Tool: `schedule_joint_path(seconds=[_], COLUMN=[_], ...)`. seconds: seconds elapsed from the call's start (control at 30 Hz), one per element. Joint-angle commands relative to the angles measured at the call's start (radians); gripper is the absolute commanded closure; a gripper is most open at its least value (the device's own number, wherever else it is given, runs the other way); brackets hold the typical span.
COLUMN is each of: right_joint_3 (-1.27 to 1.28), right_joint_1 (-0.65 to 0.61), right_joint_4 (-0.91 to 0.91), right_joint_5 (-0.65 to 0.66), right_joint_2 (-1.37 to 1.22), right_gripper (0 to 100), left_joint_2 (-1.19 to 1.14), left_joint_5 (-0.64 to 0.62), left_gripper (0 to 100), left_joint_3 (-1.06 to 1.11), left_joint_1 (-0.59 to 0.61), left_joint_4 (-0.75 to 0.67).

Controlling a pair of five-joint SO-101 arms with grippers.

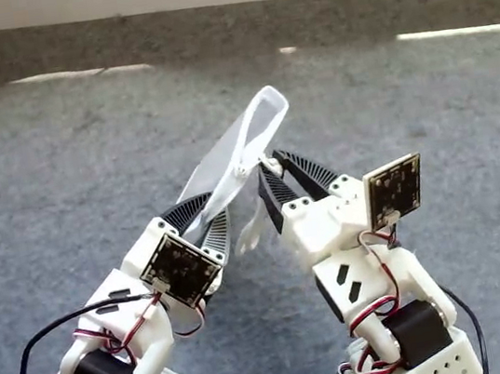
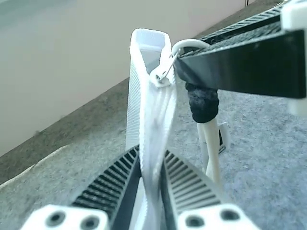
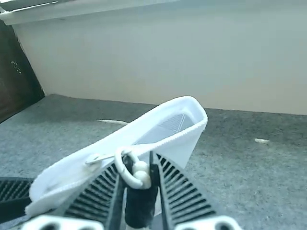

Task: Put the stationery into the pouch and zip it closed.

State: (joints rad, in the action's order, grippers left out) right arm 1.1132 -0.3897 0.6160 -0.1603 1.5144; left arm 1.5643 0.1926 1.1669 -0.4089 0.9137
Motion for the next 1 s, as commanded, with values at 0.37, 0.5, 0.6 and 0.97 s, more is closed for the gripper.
schedule_joint_path(seconds=[0.37,0.5,0.6,0.97], right_joint_3=[0.022,0.022,0.022,-0.061], right_joint_1=[0.128,0.151,0.151,0.162], right_joint_4=[-0.151,-0.153,-0.153,-0.134], right_joint_5=[-0.023,-0.023,-0.023,-0.051], right_joint_2=[0.004,0.004,0.002,-0.263], right_gripper=[99.5,99.5,99.5,99.5], left_joint_2=[0.007,0.008,0.008,0.008], left_joint_5=[-0.002,-0.002,-0.002,0.020], left_gripper=[100,100,100,100], left_joint_3=[-0.012,-0.015,-0.015,-0.012], left_joint_1=[0.044,0.044,0.044,0.044], left_joint_4=[0.060,0.069,0.069,0.071])
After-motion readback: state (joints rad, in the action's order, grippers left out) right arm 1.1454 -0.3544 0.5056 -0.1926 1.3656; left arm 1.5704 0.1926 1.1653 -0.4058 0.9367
